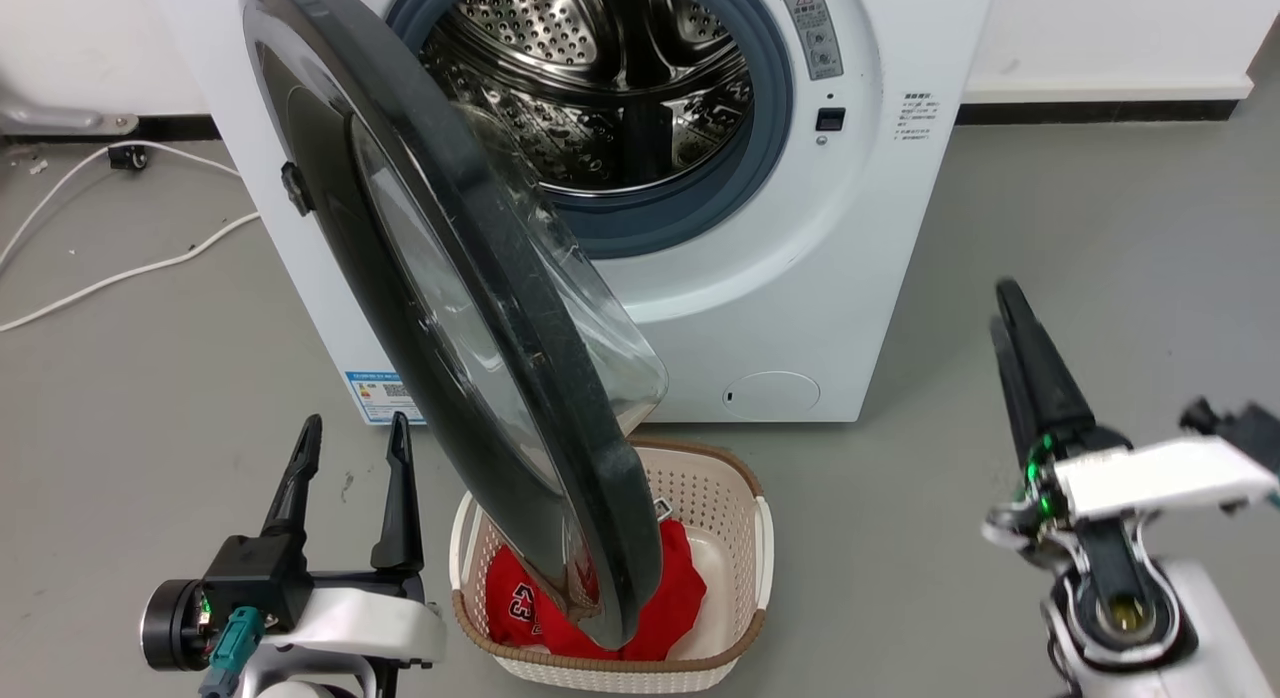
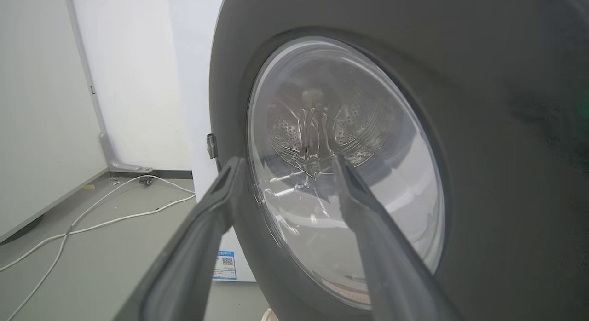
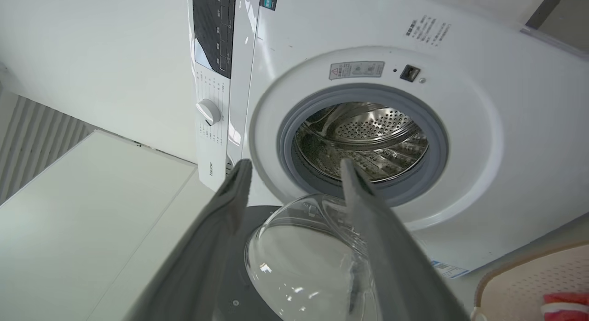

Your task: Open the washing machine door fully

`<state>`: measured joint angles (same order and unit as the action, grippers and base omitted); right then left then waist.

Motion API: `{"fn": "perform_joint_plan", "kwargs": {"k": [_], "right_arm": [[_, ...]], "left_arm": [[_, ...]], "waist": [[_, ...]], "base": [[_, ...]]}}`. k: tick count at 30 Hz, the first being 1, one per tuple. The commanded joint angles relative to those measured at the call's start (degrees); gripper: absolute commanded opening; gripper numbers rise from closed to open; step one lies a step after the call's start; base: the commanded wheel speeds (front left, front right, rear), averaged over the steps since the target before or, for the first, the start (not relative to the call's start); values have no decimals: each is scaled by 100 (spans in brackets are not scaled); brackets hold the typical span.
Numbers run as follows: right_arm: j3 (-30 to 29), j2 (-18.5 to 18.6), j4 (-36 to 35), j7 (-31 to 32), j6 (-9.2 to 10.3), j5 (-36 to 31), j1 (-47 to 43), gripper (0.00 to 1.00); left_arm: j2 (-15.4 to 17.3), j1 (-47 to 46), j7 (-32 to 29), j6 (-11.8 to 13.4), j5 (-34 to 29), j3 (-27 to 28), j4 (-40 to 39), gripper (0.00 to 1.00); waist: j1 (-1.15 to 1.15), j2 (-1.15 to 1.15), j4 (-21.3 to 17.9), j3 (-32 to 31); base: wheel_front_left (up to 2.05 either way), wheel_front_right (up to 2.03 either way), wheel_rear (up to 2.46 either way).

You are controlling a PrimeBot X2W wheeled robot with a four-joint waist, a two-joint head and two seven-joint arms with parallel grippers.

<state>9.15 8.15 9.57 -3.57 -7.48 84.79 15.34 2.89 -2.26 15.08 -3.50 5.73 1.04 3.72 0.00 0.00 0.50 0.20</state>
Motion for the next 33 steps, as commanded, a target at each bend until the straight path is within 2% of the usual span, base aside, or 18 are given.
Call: {"fn": "perform_joint_plan", "kwargs": {"k": [1,3,6,8,12,15,18,20,24,33], "right_arm": [[-41,-5,-93,-191,-2,-151,-192,100],[-58,-17,-189,-518,-2,-515,-493,100],[-185,33,-98,-952,-2,-1427,-814,100],[-425,-140,-75,-1080,-2,-2006,-924,100],[-1112,-336,-193,-1159,-2,-3803,-1087,100],[-1621,-471,-671,-1159,-2,-5440,-1148,100],[-1694,-536,-1184,-1157,-2,-6718,-1263,100],[-1589,-533,-1410,-1158,-1,-7333,-1339,100],[-1337,-532,-1601,-1159,-1,-8040,-1561,100],[-1388,-531,-957,-1160,-1,-8112,-1721,100]], "left_arm": [[-3,74,12,15,7,14,-12,100],[-3,98,12,34,17,7,-22,100],[-3,104,12,46,24,-2,-32,100],[-4,105,12,50,24,-5,-38,100],[-2,110,12,48,10,17,-46,100],[-2,91,12,38,-5,36,-48,100],[-2,71,12,32,-18,53,-55,100],[-2,59,12,26,-26,64,-54,100],[-2,62,12,24,-43,83,-63,100],[-1,56,12,-1,-55,83,-71,100]], "waist": [[0,0,-14,-18],[0,0,-25,-36],[0,0,-46,-54],[0,0,-59,-64],[0,0,-84,-74],[0,0,-94,-73],[0,0,-94,-69],[0,0,-89,-68],[0,0,-85,-75],[0,0,-78,-69]], "base": [[0,0,0],[0,0,0],[0,0,0],[0,0,0],[0,0,0],[0,0,0],[0,0,0],[0,0,0],[0,0,0],[0,0,0]]}}
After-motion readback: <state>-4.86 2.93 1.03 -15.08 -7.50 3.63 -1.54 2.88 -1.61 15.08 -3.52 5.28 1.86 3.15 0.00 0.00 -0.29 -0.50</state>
